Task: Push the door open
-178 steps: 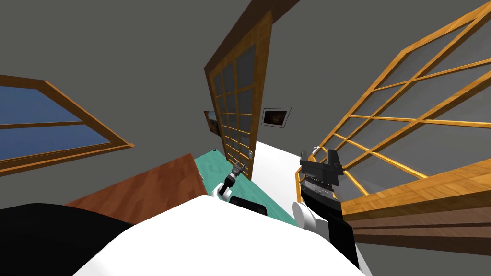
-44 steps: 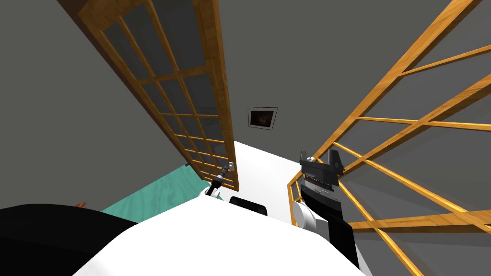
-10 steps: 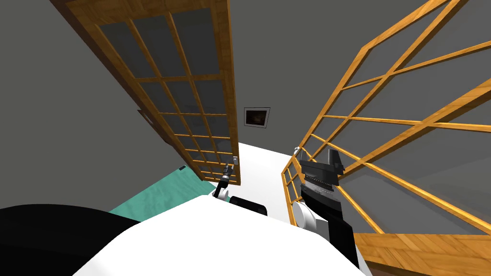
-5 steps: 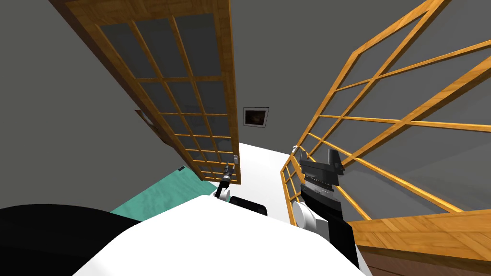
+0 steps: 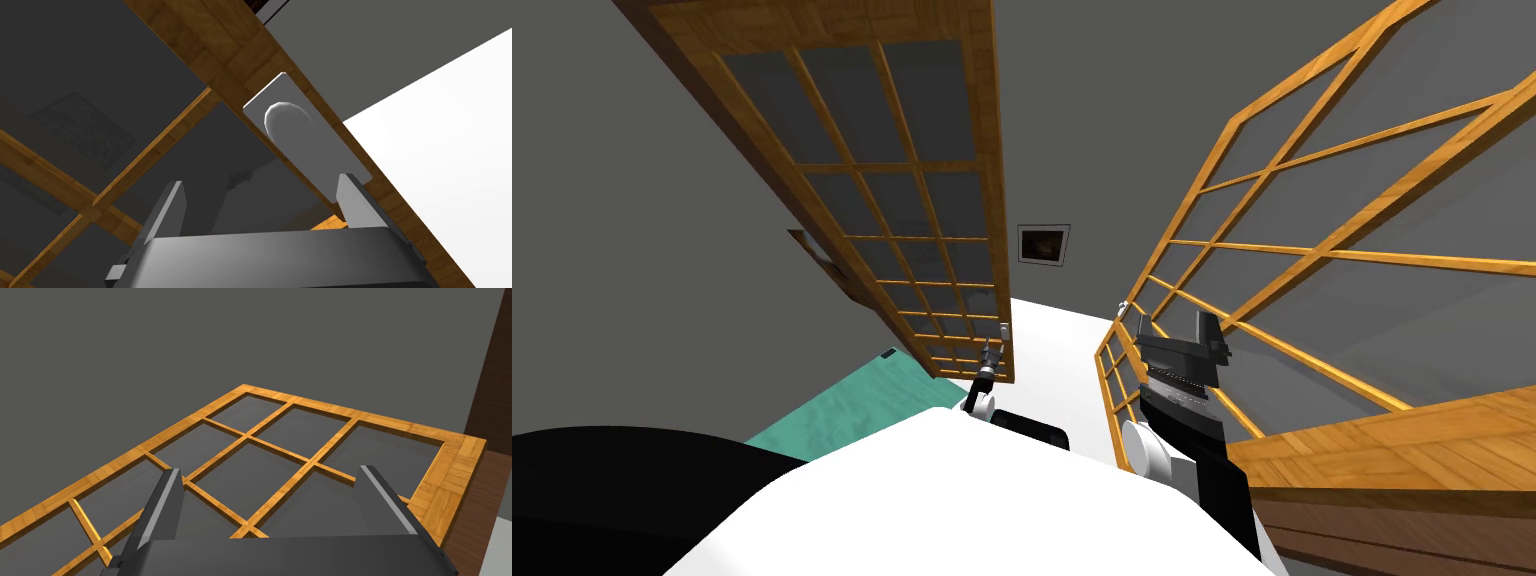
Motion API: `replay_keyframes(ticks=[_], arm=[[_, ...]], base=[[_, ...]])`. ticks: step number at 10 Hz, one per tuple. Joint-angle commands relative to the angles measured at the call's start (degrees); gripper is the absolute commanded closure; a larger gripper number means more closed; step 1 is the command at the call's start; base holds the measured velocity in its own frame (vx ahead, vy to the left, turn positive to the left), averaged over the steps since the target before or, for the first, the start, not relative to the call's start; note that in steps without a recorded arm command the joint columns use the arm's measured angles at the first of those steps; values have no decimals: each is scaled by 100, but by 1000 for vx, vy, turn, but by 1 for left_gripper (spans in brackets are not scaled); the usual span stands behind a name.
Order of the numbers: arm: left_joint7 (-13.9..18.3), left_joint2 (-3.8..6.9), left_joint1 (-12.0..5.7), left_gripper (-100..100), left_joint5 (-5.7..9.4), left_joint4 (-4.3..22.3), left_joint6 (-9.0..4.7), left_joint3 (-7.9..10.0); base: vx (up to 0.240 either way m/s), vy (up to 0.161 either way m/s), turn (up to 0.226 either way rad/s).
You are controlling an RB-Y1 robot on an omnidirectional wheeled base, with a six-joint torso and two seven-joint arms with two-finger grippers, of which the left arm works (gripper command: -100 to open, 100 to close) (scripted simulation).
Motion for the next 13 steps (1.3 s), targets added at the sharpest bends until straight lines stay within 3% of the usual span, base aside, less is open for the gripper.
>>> replay_keyframes(ticks=[1,2,5,7,13], arm=[[286,-47,-9,-100,110,2,5,-38],[441,-88,-18,-100,200,6,10,-68],[762,-129,-28,-100,286,10,14,-98],[1140,-208,-45,-100,451,18,22,-153],[2033,-352,-75,-100,723,30,35,-245]], base=[[-37,19,-40],[-56,28,-63],[-38,20,-30],[-42,18,-51],[-34,16,-31]])
